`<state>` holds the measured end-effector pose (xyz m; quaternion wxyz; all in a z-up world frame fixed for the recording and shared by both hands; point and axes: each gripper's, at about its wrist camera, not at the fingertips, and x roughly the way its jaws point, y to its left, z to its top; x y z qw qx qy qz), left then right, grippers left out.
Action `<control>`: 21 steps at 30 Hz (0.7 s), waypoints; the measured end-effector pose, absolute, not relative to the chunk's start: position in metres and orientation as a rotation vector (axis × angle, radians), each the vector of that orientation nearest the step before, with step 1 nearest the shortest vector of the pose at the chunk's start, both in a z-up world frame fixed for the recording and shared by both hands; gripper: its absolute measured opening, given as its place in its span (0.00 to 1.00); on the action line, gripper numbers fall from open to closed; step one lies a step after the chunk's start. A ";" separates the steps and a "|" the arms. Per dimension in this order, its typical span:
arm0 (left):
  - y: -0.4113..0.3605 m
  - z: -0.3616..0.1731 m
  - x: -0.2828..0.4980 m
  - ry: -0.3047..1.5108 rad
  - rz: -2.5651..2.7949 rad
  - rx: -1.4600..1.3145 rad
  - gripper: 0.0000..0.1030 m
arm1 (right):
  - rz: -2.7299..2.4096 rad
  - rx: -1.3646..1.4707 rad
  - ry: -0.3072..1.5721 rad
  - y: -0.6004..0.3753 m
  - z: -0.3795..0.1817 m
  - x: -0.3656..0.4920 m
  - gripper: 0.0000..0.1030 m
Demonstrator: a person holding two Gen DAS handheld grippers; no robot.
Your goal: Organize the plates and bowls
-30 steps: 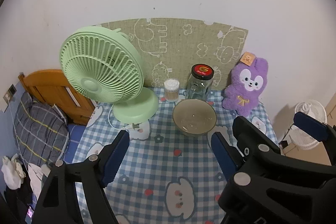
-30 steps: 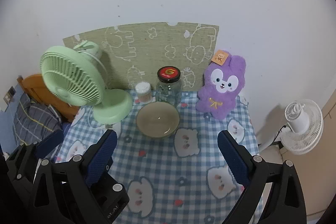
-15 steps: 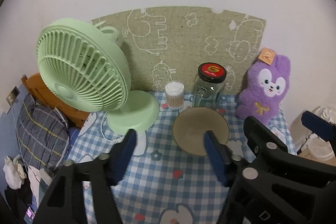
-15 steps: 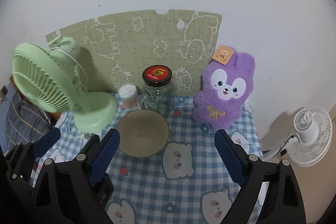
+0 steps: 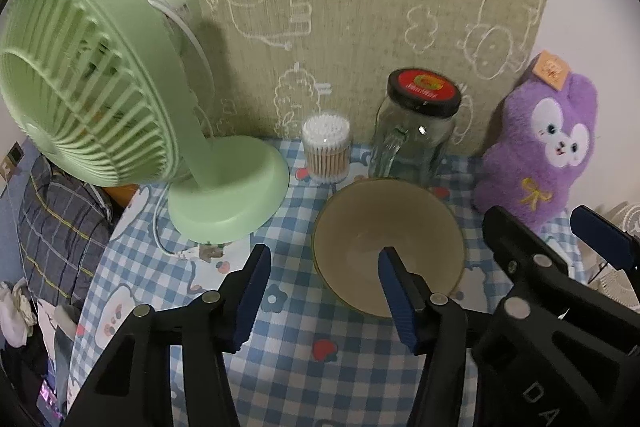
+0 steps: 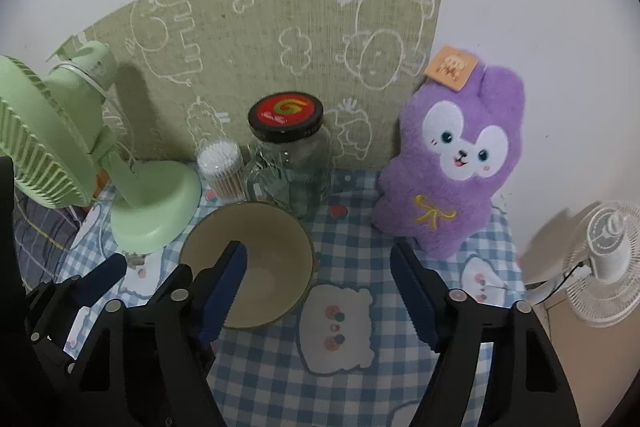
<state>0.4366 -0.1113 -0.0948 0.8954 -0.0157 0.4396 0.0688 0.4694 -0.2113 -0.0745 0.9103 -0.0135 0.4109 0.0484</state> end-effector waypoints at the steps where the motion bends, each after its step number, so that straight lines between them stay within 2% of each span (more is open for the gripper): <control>1: -0.111 -0.098 0.439 0.918 0.144 -0.032 0.52 | 0.100 -0.019 0.855 -0.211 -0.078 0.473 0.72; 10: -0.114 -0.125 0.464 0.946 0.160 0.007 0.45 | 0.108 0.006 0.901 -0.210 -0.107 0.497 0.58; 17: -0.113 -0.145 0.475 0.980 0.155 -0.008 0.41 | 0.116 -0.018 0.911 -0.202 -0.126 0.506 0.54; 21: -0.111 -0.155 0.481 0.998 0.162 -0.013 0.36 | 0.123 -0.010 0.928 -0.201 -0.135 0.511 0.45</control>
